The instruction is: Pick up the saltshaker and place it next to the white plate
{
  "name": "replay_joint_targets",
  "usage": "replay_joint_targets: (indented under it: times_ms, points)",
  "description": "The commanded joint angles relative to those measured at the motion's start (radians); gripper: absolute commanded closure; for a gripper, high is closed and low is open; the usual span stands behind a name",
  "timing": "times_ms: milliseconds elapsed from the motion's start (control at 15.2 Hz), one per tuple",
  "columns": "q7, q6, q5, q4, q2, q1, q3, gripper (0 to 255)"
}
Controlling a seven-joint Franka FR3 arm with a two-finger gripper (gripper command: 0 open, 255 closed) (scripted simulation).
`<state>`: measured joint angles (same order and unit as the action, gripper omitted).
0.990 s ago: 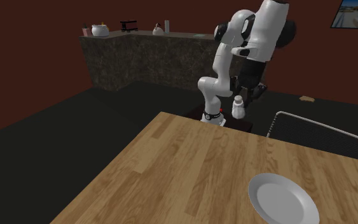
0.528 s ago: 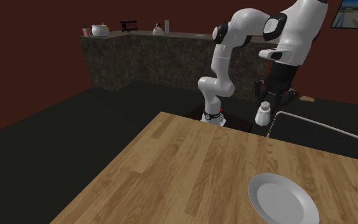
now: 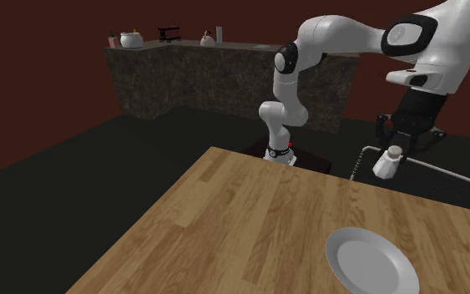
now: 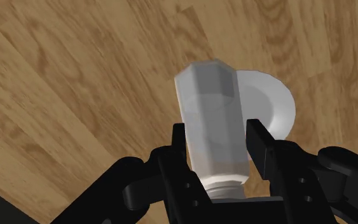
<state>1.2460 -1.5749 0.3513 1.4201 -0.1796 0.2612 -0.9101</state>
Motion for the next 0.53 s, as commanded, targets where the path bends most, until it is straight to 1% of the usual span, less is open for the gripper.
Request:
replay_joint_targets:
  times_ms: [0, 132, 264, 330, 462]
  points:
    - [0.075, 0.061, 0.103, -0.123, -0.123, 0.101, -0.011, 255]
    - [0.115, 0.127, 0.189, -0.263, -0.234, 0.221, 0.009, 255]
    - [0.132, 0.202, 0.272, -0.438, -0.349, 0.359, 0.043, 255]
    - [0.12, 0.283, 0.351, -0.643, -0.462, 0.501, 0.082, 255]
    - [0.137, 0.233, 0.322, -0.555, -0.432, 0.459, 0.078, 255]
